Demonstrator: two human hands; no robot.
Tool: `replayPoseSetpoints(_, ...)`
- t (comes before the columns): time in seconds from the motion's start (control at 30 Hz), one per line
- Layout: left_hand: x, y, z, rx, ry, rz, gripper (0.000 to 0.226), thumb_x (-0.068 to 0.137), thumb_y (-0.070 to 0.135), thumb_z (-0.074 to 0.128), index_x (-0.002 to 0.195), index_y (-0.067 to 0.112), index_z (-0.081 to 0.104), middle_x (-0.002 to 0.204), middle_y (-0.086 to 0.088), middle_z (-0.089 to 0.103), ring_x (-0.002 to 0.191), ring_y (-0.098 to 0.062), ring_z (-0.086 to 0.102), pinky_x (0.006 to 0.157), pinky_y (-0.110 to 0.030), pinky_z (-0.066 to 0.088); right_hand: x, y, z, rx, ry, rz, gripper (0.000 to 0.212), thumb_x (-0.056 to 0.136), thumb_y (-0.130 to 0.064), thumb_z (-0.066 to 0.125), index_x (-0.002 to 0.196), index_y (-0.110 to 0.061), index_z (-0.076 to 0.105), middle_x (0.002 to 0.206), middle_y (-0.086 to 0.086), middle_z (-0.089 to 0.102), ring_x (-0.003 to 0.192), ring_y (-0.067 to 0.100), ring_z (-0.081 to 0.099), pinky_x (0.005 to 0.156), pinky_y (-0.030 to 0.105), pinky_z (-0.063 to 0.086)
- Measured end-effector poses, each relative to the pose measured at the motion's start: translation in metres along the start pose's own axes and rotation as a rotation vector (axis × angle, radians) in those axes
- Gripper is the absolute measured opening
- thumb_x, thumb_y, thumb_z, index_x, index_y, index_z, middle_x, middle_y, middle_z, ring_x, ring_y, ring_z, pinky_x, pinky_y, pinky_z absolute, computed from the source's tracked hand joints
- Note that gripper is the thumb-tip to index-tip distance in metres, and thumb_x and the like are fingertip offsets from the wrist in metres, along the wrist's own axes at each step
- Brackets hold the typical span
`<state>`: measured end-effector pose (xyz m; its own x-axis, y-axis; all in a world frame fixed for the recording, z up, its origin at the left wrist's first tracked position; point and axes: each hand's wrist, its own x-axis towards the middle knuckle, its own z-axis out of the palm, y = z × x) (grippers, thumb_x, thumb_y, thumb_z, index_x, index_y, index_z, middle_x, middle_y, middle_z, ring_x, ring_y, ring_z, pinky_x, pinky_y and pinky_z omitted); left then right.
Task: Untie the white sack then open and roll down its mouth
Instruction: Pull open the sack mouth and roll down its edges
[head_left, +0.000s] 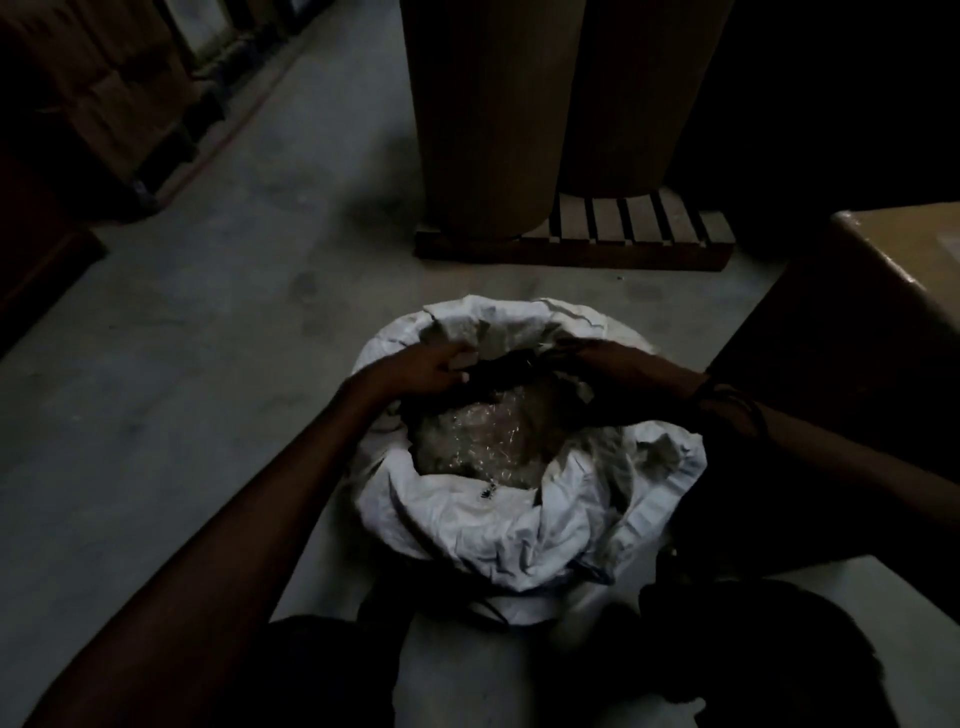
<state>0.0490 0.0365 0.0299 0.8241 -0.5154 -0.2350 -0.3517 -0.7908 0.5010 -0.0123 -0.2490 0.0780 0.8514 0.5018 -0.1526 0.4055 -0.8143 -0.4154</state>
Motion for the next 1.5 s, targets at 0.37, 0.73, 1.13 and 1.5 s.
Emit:
replayPoseSetpoints(0.37, 0.011, 0.054, -0.004, 0.207, -0.14, -0.012, 0.049, 0.101, 0.032, 0.058, 0.147, 0.015, 0.05, 0.156, -0.009, 0.044, 0.144, -0.027, 0.039, 0.118, -0.034, 0.023, 0.002, 0.019, -0.019, -0.174, 0.112, -0.185, 0.071, 0.082, -0.022, 0.086, 0.147, -0.019, 0.057, 0.143, 0.0, 0.06, 0.127, 0.02, 0.057, 0.101, 0.025, 0.045)
replayPoseSetpoints(0.73, -0.054, 0.028, 0.046, 0.324, -0.692, -0.289, 0.026, 0.09, 0.039, 0.07, 0.103, 0.016, 0.073, 0.105, -0.005, 0.072, 0.081, -0.016, 0.066, 0.067, -0.026, 0.056, -0.016, 0.05, 0.0, -0.41, 0.017, -0.016, 0.06, 0.089, -0.027, 0.08, 0.144, -0.018, 0.059, 0.17, 0.006, 0.025, 0.158, 0.024, 0.026, 0.107, 0.04, 0.028)
replayPoseSetpoints(1.13, -0.005, 0.007, 0.004, 0.208, 0.099, 0.025, 0.12, 0.054, 0.073, 0.051, 0.155, 0.011, 0.032, 0.158, -0.02, 0.034, 0.148, -0.038, 0.028, 0.123, -0.049, 0.019, -0.045, 0.044, 0.032, -0.511, -0.155, -0.023, 0.099, 0.076, -0.067, 0.078, 0.159, -0.032, 0.037, 0.173, -0.005, 0.018, 0.161, 0.022, 0.012, 0.116, 0.044, 0.028)
replayPoseSetpoints(1.5, -0.072, 0.056, 0.115, 0.035, -0.056, -0.159, 0.132, 0.048, 0.083, 0.075, 0.156, 0.033, 0.019, 0.158, -0.01, 0.036, 0.145, -0.032, 0.037, 0.115, -0.051, 0.038, -0.053, 0.022, 0.048, -0.516, -0.132, -0.103, 0.039, 0.101, -0.024, 0.053, 0.138, -0.024, 0.063, 0.164, 0.002, 0.04, 0.156, 0.023, 0.03, 0.111, 0.042, 0.035)
